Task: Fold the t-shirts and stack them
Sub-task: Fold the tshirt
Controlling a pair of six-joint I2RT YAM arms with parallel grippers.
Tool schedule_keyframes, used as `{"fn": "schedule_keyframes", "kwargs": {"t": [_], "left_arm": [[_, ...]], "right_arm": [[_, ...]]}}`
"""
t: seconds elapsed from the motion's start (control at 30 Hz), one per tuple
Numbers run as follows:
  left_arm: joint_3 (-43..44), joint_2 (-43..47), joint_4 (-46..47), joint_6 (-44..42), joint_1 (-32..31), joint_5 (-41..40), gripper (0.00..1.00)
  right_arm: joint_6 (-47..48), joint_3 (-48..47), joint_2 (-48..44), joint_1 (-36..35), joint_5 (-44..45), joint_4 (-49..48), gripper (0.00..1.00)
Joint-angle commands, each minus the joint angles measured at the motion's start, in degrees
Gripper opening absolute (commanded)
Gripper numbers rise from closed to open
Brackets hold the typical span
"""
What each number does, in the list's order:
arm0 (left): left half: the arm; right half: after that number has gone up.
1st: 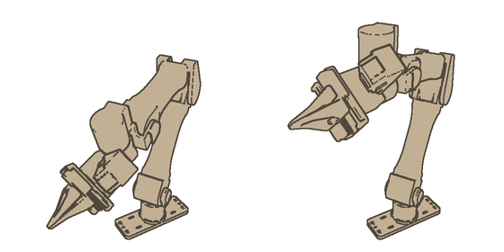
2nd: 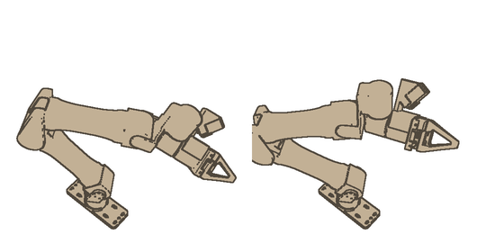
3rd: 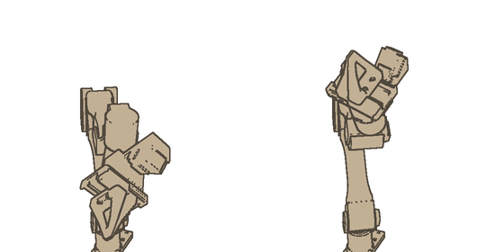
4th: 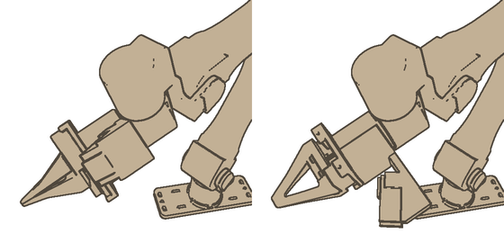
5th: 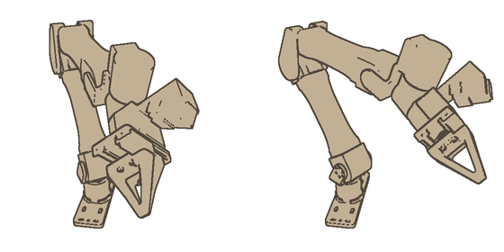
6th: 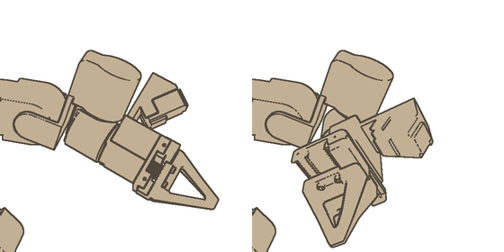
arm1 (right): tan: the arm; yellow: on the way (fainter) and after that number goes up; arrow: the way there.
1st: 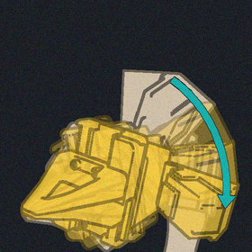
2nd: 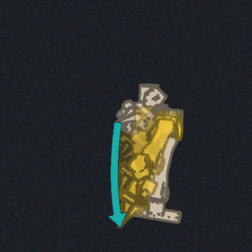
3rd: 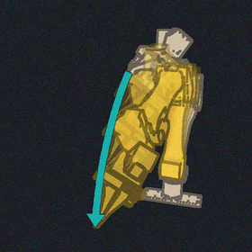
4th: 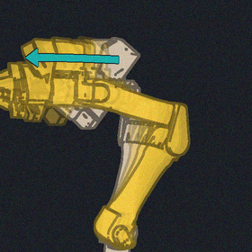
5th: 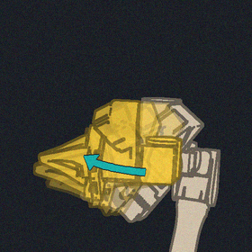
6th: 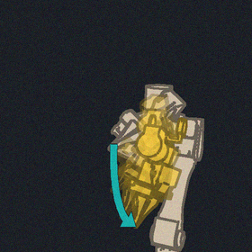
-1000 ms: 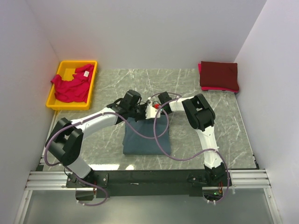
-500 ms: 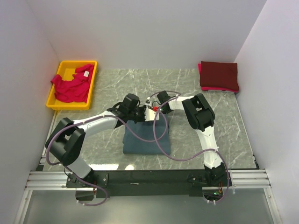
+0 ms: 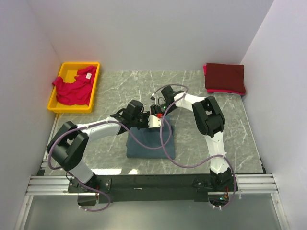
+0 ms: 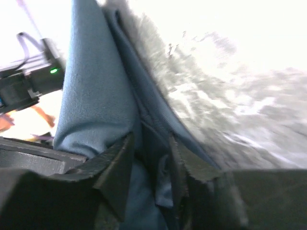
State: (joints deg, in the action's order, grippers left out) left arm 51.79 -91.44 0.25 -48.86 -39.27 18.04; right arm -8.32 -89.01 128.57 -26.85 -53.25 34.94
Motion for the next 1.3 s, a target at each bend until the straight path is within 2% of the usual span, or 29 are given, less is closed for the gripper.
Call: {"fn": "schedule_keyframes", "kwargs": {"t": [0.0,0.07,0.1,0.17,0.2,0.27,0.3,0.4,0.57,0.63,0.77,0.9,0.97,1.13,1.27], "left_arm": [[-0.4,1.9,-1.6,-0.5,-0.5,-0.6,0.01],[0.5,1.5,-2.7,0.3,-0.4,-1.0,0.03],[1.4,1.5,-3.7,0.8,-0.4,-1.2,0.08],[2.4,2.4,-5.3,2.0,0.4,0.1,0.17],[3.7,3.1,-6.0,2.5,0.8,0.9,0.27],[5.2,5.9,-9.4,4.3,2.3,5.3,0.36],[6.6,6.9,-10.6,5.3,2.8,6.9,0.48],[10.2,10.5,-16.0,9.2,5.8,11.8,0.55],[16.1,9.5,-29.2,18.3,15.4,20.7,0.55],[16.8,7.7,-30.8,23.5,20.4,21.9,0.54],[15.7,4.8,-29.3,34.8,25.5,21.6,0.53],[14.2,2.1,-25.9,44.6,26.3,19.3,0.52],[13.0,0.3,-24.4,46.6,26.5,18.8,0.50],[12.7,-6.2,-21.3,53.2,27.0,14.8,0.48],[13.2,-10.3,-20.9,56.2,27.0,14.7,0.49]], "right_arm": [[3.0,-3.6,-4.6,0.0,7.2,2.5,0.43],[3.9,-4.6,-5.1,0.2,10.4,3.1,0.47],[4.2,-4.8,-5.8,0.2,11.3,3.0,0.53],[4.9,-5.3,-6.6,0.9,14.3,2.9,0.56],[5.1,-5.5,-7.3,1.3,15.1,3.0,0.63],[5.6,-6.3,-8.5,2.4,16.2,3.3,0.71],[5.8,-6.5,-9.0,4.1,16.3,3.4,0.74],[5.9,-7.1,-11.5,8.7,15.0,3.3,0.76],[7.9,-6.0,-15.4,14.5,10.0,6.5,0.76],[7.8,-1.7,-17.0,15.8,8.8,6.5,0.76],[7.6,6.5,-20.8,15.7,8.6,3.2,0.73],[5.1,11.6,-20.6,15.8,8.7,-0.9,0.63],[4.1,13.1,-20.0,15.7,9.8,-3.1,0.61],[3.8,12.8,-17.2,15.8,11.2,-4.1,0.60],[3.2,12.5,-14.7,15.8,11.2,-4.7,0.59]]}}
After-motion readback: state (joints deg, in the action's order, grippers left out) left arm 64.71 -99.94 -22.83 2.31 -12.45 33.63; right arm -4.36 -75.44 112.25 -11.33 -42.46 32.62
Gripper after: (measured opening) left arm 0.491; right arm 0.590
